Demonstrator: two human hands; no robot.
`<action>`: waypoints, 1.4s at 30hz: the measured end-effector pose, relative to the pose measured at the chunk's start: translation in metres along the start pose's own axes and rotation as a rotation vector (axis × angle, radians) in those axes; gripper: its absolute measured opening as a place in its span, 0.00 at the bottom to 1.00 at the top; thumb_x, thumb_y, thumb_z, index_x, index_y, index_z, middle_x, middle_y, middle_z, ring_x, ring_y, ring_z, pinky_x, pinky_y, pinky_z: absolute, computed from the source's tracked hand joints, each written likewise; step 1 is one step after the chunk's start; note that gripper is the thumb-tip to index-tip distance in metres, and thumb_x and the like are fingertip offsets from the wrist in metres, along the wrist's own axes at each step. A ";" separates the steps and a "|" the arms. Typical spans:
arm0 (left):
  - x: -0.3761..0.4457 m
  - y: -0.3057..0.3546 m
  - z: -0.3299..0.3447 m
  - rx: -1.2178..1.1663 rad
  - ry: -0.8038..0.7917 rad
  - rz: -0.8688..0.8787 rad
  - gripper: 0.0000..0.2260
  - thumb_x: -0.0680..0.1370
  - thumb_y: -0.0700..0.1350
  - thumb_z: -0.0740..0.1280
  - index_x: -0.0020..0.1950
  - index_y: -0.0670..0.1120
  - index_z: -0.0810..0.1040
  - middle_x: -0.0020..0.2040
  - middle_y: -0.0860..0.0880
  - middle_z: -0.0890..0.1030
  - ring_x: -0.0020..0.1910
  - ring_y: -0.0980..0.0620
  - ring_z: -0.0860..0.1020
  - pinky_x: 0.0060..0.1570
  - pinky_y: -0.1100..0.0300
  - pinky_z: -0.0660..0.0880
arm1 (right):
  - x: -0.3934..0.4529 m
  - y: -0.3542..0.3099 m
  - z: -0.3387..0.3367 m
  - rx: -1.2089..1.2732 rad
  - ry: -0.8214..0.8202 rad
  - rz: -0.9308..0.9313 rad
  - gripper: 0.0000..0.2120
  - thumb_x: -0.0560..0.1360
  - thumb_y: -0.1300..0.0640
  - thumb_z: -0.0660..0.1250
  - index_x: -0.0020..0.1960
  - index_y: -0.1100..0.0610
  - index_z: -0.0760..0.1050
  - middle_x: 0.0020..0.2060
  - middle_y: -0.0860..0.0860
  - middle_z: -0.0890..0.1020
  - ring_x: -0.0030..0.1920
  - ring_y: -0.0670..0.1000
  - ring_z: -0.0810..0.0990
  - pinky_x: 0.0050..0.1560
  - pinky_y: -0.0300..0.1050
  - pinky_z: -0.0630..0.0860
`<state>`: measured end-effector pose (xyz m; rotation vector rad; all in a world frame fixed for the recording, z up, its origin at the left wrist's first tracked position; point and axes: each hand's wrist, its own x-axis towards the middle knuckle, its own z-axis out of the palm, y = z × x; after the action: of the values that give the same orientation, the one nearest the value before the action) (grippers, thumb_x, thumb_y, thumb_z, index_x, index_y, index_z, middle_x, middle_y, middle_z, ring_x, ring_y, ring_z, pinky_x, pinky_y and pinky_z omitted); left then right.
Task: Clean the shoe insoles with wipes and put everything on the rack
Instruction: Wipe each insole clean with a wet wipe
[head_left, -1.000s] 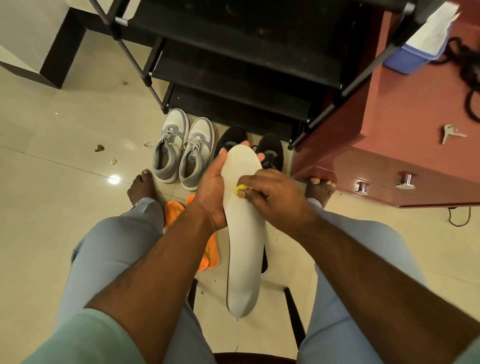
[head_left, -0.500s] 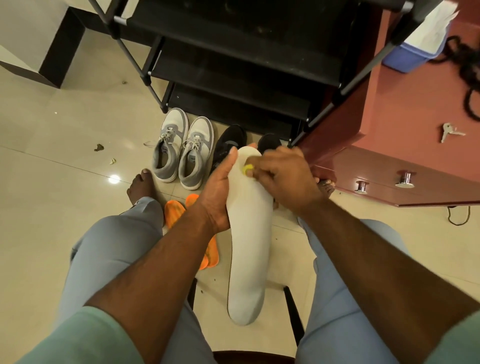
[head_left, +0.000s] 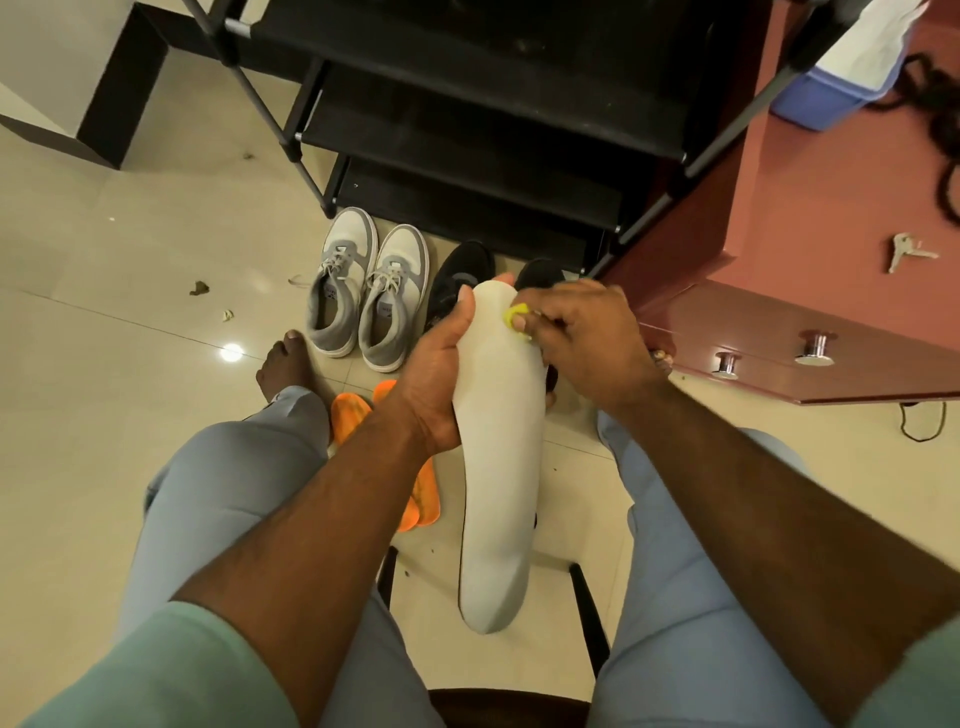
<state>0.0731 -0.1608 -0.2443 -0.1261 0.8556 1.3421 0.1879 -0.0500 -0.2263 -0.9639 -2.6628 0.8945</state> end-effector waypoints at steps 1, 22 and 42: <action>-0.001 0.000 0.001 -0.002 0.006 -0.013 0.22 0.82 0.62 0.52 0.64 0.54 0.80 0.57 0.41 0.83 0.54 0.39 0.80 0.61 0.33 0.72 | 0.007 -0.002 -0.001 0.006 0.016 0.022 0.12 0.77 0.51 0.64 0.57 0.52 0.80 0.43 0.46 0.81 0.49 0.52 0.76 0.55 0.53 0.70; 0.000 0.012 0.001 -0.065 0.114 0.251 0.21 0.83 0.61 0.49 0.69 0.57 0.71 0.61 0.48 0.82 0.61 0.44 0.80 0.55 0.46 0.80 | -0.029 -0.028 0.007 0.238 0.009 0.358 0.10 0.78 0.55 0.65 0.46 0.59 0.81 0.36 0.51 0.81 0.38 0.50 0.78 0.43 0.46 0.78; 0.007 0.001 0.004 -0.090 0.161 0.222 0.23 0.83 0.63 0.48 0.74 0.58 0.69 0.53 0.47 0.81 0.52 0.49 0.82 0.50 0.52 0.80 | -0.008 -0.053 0.033 0.246 0.074 0.152 0.10 0.77 0.56 0.64 0.55 0.57 0.80 0.48 0.52 0.83 0.48 0.49 0.79 0.52 0.41 0.74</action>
<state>0.0737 -0.1527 -0.2456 -0.2167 0.9658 1.5954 0.1547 -0.1035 -0.2210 -1.1237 -2.3731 1.1619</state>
